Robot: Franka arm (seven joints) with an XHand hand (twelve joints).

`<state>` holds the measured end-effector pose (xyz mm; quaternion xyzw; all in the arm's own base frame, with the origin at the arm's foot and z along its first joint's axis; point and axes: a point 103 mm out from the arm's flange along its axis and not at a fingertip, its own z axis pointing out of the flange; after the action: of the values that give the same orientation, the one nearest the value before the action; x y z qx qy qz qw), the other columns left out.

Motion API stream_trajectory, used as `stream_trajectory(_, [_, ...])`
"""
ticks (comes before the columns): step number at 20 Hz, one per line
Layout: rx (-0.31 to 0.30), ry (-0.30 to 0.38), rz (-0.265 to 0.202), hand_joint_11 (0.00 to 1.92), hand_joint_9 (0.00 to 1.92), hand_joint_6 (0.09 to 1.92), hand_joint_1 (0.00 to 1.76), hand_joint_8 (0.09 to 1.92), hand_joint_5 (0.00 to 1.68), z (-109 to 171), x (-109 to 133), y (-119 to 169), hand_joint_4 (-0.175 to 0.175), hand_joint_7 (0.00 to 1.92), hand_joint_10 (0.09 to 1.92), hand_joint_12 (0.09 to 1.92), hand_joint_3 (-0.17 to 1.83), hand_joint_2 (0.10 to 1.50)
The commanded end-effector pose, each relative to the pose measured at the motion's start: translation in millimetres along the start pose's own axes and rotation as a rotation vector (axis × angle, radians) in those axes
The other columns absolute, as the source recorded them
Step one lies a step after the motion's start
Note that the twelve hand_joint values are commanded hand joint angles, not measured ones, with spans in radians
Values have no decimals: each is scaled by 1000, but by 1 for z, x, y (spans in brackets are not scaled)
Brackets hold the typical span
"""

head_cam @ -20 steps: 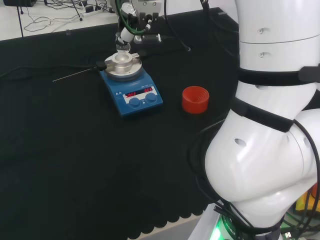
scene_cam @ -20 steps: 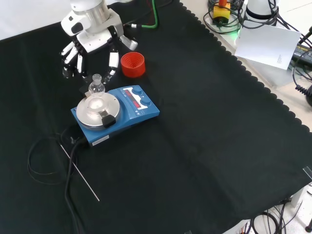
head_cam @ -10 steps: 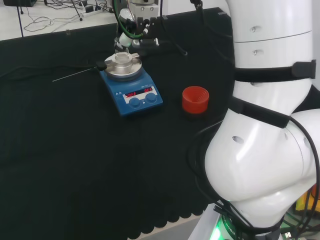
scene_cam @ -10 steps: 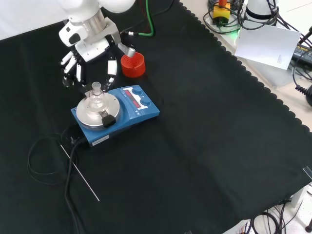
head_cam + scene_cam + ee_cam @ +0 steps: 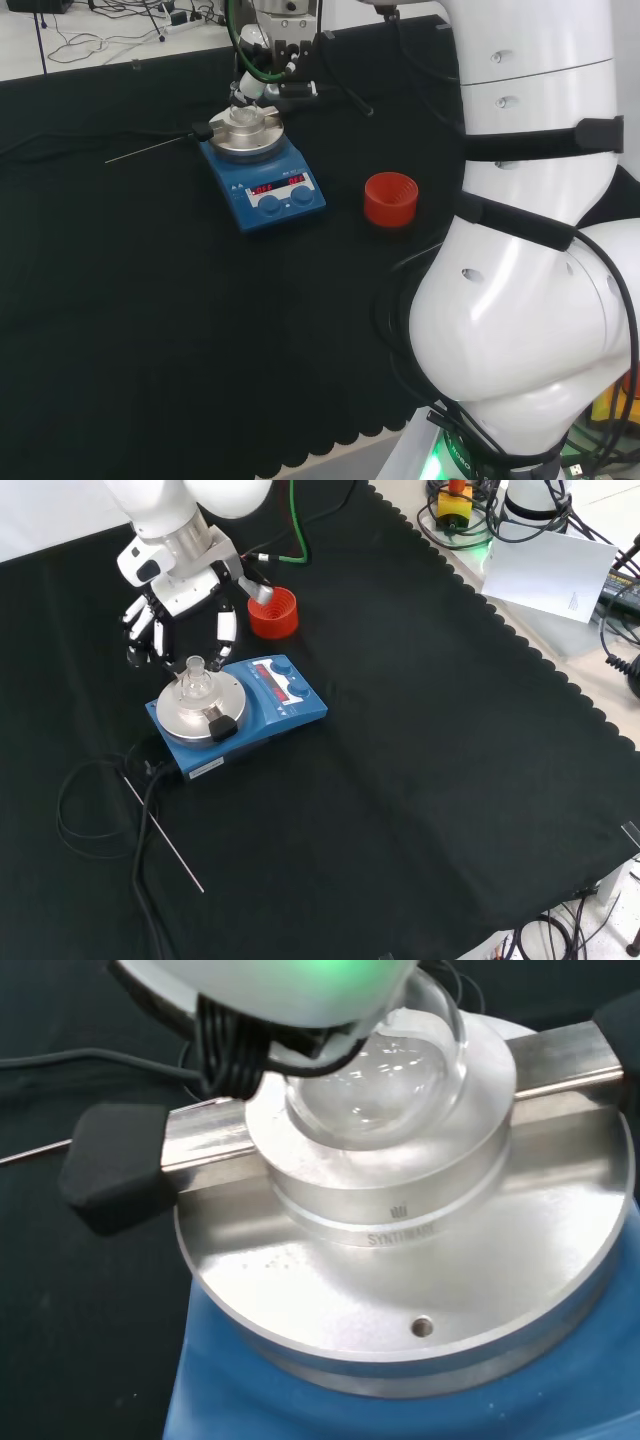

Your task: Place the round-bottom flask on the heater.

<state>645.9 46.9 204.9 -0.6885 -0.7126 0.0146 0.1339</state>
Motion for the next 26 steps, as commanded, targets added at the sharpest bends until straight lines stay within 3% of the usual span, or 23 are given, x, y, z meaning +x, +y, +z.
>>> stream_trajectory(1, [6, 5, 2, 251, 584, 892, 1140, 663, 1182, 1, -2, 1, 13, 317, 603, 1371, 786, 638])
stream_trajectory(6, [16, 8, 6, 250, 576, 906, 1129, 667, 1152, 4, 2, 6, 22, 302, 611, 1374, 714, 687])
stream_trajectory(9, [14, 17, -1, 235, 538, 902, 1094, 677, 1096, 8, 2, 7, 78, 259, 637, 1380, 466, 830])
stream_trajectory(11, [17, 24, -9, 209, 504, 834, 1034, 665, 950, 8, 3, 7, -15, 226, 648, 1381, 521, 746])
stream_trajectory(13, [16, 24, -10, 183, 464, 815, 1004, 660, 809, 8, 4, 5, -49, 187, 664, 1390, 642, 648])
stream_trajectory(18, [8, 23, -10, 129, 404, 771, 984, 651, 634, 1, 3, 0, -48, 131, 674, 1394, 701, 583])
stream_trajectory(26, [-50, 21, 11, 98, 388, 742, 975, 653, 595, -26, -4, -28, -42, 123, 683, 1407, 698, 573])
